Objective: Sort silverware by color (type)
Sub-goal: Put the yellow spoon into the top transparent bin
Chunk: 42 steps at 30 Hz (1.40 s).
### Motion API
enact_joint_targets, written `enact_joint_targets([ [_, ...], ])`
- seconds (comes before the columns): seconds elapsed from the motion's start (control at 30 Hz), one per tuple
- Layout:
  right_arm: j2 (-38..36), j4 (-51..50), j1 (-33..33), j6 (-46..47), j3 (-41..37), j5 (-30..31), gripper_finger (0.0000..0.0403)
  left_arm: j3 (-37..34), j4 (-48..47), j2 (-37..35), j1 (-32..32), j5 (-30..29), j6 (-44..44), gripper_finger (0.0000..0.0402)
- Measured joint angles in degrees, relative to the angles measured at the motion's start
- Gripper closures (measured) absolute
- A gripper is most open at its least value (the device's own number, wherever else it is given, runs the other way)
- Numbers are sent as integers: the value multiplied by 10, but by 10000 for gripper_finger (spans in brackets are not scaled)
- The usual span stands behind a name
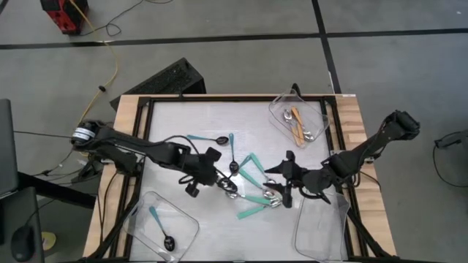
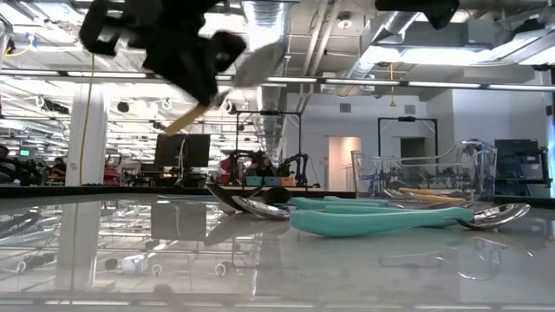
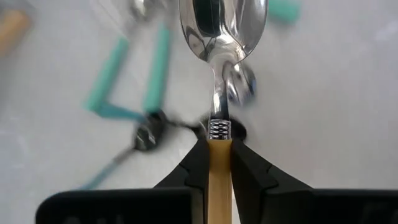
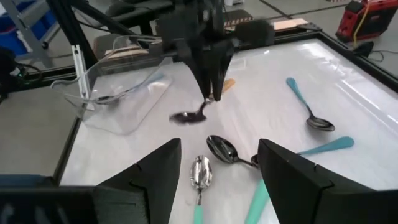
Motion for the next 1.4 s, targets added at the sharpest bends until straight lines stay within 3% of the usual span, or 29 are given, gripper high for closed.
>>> enact_joint_targets([
  [0.33, 41, 16, -3, -29, 0, 15, 163, -4, 121, -96, 8, -36, -26, 379],
  [0.53, 79, 133, -21, -122, 0, 16, 163, -51, 255, -149, 16, -14, -52, 362],
  [0.77, 122, 261, -49, -230, 0, 10, 161, -129, 408, -196, 15, -11, -66, 373],
  [1.03, 147, 385, -86, -292, 0, -36, 129, -221, 599, -197, 15, -12, -76, 366],
  [1.4, 158, 473, -137, -298, 0, -100, 110, -231, 685, -146, 15, -15, -82, 364],
])
